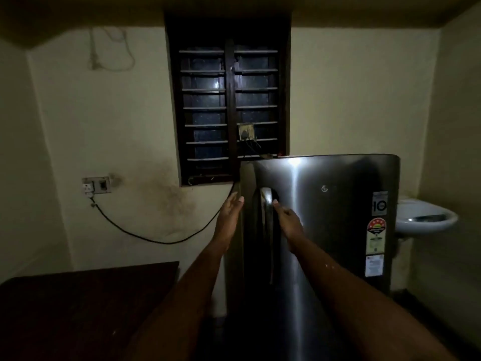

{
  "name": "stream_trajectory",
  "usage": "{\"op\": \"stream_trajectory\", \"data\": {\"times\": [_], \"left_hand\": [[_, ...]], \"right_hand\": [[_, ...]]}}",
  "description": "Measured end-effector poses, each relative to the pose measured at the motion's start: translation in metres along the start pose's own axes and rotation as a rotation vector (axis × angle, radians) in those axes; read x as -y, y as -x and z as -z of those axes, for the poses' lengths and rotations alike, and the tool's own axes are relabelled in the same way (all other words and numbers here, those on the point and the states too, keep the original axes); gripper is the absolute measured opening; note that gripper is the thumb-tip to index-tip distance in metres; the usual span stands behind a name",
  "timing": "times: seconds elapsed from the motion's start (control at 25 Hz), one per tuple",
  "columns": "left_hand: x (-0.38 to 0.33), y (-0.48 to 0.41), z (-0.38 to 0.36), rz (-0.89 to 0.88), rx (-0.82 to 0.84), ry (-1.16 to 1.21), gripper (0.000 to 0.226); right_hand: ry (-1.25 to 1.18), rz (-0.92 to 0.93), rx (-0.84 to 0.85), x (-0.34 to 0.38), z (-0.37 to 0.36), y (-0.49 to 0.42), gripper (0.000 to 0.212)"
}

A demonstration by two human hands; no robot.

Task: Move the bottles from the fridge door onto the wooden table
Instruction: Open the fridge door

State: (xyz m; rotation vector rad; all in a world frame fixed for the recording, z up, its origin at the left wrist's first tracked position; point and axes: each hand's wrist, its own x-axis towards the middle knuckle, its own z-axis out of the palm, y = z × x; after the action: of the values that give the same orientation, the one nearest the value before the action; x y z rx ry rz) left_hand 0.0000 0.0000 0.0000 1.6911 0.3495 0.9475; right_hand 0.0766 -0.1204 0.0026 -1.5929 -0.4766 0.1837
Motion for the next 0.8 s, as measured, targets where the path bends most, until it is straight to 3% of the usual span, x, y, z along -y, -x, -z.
{"op": "stream_trajectory", "data": {"times": [0.2,0.4,0.52,0.64,0.8], "left_hand": [[0.042,-0.114,0.019,-0.149,0.110,-0.101,0.049],[0.057,-0.201,0.011,-0.242,0.235,-0.042,0.052],[0.069,-0.239,0.003,-0.270,0.317,0.006,0.048],[0.085,-0.253,-0.004,-0.277,0.359,0.011,0.051],[0.096,-0.255,-0.004,-0.353,0.378,-0.025,0.047]], "right_hand": [[0.113,-0.011,-0.138,-0.022,-0.049,-0.092,0.068],[0.179,-0.068,-0.395,-0.018,-0.068,-0.119,0.064],[0.157,-0.103,-0.402,-0.023,-0.074,-0.133,0.068],[0.099,-0.106,-0.391,-0.027,-0.078,-0.134,0.054],[0.016,-0.125,-0.417,-0.028,-0.084,-0.133,0.060]]}}
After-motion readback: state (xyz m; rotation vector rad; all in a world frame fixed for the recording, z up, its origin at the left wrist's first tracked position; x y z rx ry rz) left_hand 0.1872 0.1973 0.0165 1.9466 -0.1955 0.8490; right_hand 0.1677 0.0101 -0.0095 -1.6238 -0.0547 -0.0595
